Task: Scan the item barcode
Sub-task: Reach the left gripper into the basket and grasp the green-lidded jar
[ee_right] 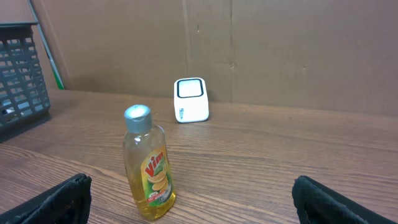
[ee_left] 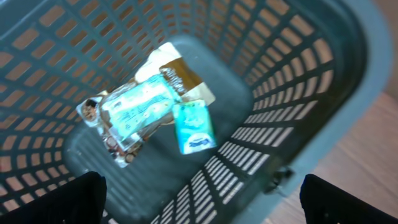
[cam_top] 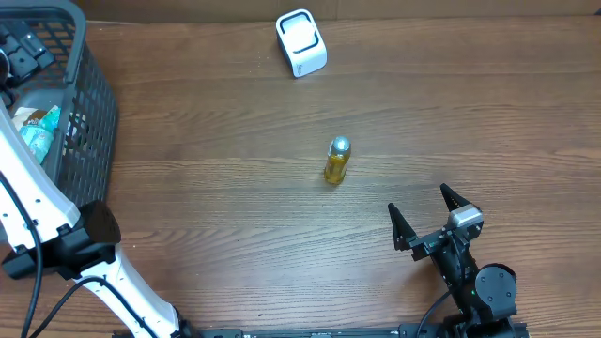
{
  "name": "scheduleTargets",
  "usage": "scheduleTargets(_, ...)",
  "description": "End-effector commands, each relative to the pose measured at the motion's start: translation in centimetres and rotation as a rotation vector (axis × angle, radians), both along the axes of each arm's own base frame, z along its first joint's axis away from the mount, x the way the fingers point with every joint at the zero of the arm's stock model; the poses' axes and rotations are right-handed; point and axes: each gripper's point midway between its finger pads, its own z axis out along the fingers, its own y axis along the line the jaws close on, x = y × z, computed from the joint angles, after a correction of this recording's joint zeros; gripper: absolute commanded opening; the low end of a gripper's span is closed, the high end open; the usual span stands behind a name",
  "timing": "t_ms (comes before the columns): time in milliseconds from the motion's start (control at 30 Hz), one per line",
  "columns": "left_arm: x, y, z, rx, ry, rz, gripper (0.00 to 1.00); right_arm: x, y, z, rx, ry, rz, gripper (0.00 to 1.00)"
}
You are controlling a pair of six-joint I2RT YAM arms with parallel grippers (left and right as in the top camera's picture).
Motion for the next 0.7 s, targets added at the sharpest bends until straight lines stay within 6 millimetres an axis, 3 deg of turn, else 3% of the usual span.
scheduleTargets(0, -1.0, 1.0, 0.1, 0.008, 0.002, 0.080, 1.00, 0.1, -0.1, -0.3, 0.002, 0.002, -0.004, 1.00)
scheduleTargets(367, -2.6, 4.5, -2.2, -0.033, 0.045, 0.190, 0.99, 0.1, -0.1, -0.3, 0.002, 0.002, -0.004, 1.00)
scheduleTargets(667, -2.3, 4.8, -5.1, -0.056, 0.124, 0.155, 0.98, 0.1, -0.1, -0.3, 0.002, 0.002, -0.005, 1.00)
